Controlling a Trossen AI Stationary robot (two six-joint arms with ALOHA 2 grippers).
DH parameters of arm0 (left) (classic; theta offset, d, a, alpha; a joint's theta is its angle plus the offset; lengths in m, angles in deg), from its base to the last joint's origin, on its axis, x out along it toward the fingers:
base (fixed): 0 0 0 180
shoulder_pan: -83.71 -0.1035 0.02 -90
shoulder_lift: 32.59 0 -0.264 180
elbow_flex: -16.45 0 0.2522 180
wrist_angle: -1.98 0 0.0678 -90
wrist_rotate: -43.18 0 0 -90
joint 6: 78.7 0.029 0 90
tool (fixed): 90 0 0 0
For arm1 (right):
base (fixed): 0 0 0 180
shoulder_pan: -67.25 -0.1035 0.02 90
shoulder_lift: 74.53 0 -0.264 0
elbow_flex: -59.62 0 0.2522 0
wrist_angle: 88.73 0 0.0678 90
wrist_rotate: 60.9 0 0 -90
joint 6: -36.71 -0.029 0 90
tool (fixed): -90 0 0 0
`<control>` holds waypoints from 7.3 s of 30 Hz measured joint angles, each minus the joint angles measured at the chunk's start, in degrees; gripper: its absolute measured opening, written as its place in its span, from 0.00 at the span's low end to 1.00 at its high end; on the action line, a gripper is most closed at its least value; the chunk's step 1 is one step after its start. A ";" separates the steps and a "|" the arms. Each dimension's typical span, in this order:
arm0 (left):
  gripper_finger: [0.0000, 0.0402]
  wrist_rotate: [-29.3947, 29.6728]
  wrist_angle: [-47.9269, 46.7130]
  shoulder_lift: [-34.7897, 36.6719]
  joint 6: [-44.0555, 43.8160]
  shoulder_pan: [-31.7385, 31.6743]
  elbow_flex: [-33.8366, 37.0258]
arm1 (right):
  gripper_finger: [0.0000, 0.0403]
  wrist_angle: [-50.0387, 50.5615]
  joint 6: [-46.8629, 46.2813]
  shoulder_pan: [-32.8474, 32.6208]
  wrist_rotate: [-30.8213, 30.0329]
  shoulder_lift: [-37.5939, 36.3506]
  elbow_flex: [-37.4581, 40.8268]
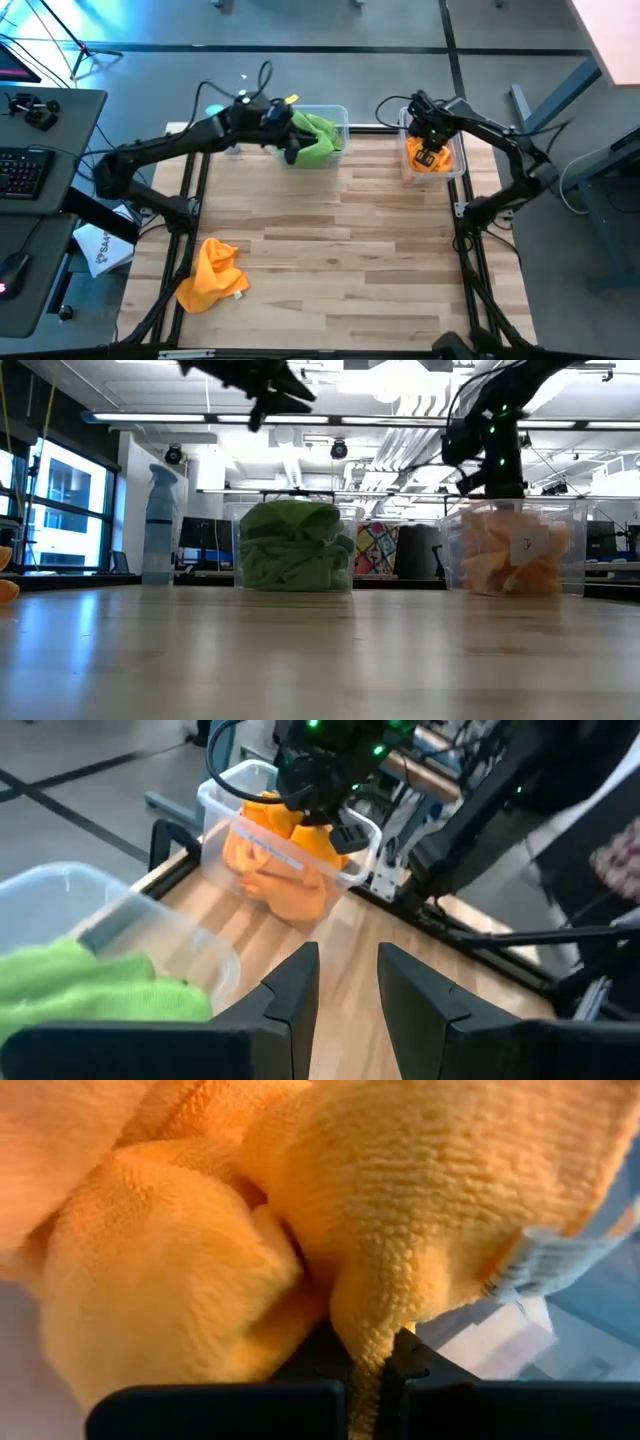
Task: Sort microfiber towel by color & place in baskets
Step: Put the orange towel into the right transparent bin
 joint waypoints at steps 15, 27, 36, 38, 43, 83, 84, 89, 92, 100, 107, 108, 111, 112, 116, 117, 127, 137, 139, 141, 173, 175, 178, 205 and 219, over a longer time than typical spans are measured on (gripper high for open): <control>0.23 7.57 5.14 12.77 -8.70 2.54 15.46 | 0.00 -5.43 2.84 2.92 3.94 10.17 -0.18; 0.23 9.71 5.19 12.84 -8.64 2.84 15.46 | 0.12 -4.99 2.68 3.94 4.25 5.41 0.07; 0.23 10.63 5.19 12.84 -8.73 2.84 15.46 | 0.31 -1.98 0.85 3.78 2.04 -5.59 0.07; 0.23 11.79 5.20 12.84 -8.88 2.84 15.46 | 0.33 -2.00 -0.60 3.16 2.34 -8.30 0.02; 0.23 13.09 5.19 12.82 -11.45 2.84 15.46 | 0.36 -1.56 -3.90 1.26 0.16 -13.77 0.00; 0.00 18.41 -60.63 12.33 -79.79 43.33 15.40 | 0.36 -5.92 -42.80 -36.82 7.34 -26.32 -0.07; 0.00 17.04 -62.21 12.37 -82.62 44.25 15.40 | 0.36 -5.91 -43.20 -37.58 6.51 -26.32 -0.07; 0.00 15.28 -62.70 12.36 -87.80 49.08 15.40 | 0.36 -5.90 -44.95 -40.26 3.92 -26.32 -0.07; 0.00 15.26 -62.85 11.47 -90.72 52.02 15.40 | 0.36 -5.85 -46.06 -41.51 2.48 -26.32 -0.07; 0.01 10.19 -63.75 7.53 -99.92 57.61 15.40 | 0.36 -5.83 -47.45 -43.84 -0.17 -26.30 -0.07; 0.12 4.88 -63.35 2.19 -102.76 61.41 15.40 | 0.36 -5.78 -47.47 -43.91 -1.22 -26.30 -0.07; 0.14 4.80 -63.07 1.47 -103.10 61.88 15.40 | 0.36 -5.79 -47.46 -43.91 -1.72 -26.30 -0.07; 0.21 2.97 -62.74 -0.86 -104.72 62.73 15.40 | 0.36 -5.79 -47.43 -43.88 -2.30 -26.28 -0.07; 0.22 1.91 -62.78 -1.65 -105.43 62.75 15.42 | 0.36 -5.76 -47.41 -43.88 -2.43 -26.28 -0.07; 0.28 -0.72 -62.93 -5.35 -107.55 63.11 15.41 | 0.36 -5.76 -47.36 -43.88 -2.45 -26.28 -0.04; 0.29 -0.74 -62.79 -6.49 -107.59 63.32 15.42 | 0.36 -5.76 -47.34 -43.88 -2.45 -26.28 -0.04; 0.22 -0.70 -51.91 -15.06 -103.88 63.40 15.46 | 0.36 -5.63 -47.28 -43.88 -1.79 -26.28 -0.04; 0.00 17.07 -41.69 -14.58 -98.87 60.26 14.31 | 0.36 -5.61 -46.80 -43.88 -1.47 -26.28 -0.04; 0.00 21.47 -41.78 -13.96 -95.89 59.45 12.34 | 0.36 -5.63 -46.45 -43.88 -0.67 -26.28 -0.02; 0.00 25.70 -42.47 -12.97 -92.93 58.43 10.35 | 0.36 -5.76 -45.65 -43.90 0.97 -26.28 -0.02; 0.00 41.05 -15.20 -2.80 -23.34 36.89 -13.30 | 0.36 -51.87 -21.34 -61.46 8.28 -10.97 0.02; 0.00 38.77 -12.65 -3.93 -21.78 36.15 -14.11 | 0.36 -52.42 -21.31 -61.39 8.28 -10.84 0.02; 0.00 36.15 -12.25 -6.03 -19.48 35.54 -16.41 | 0.36 -53.59 -21.30 -61.35 6.91 -10.89 0.02; 0.00 35.98 -26.40 -12.73 -19.69 31.65 -26.31 | 0.36 -51.93 -20.28 -61.72 -3.13 -17.07 -0.02; 0.00 30.37 -21.09 -12.71 -16.13 31.61 -26.31 | 0.36 -54.36 -13.73 -61.70 -0.97 -16.24 -0.02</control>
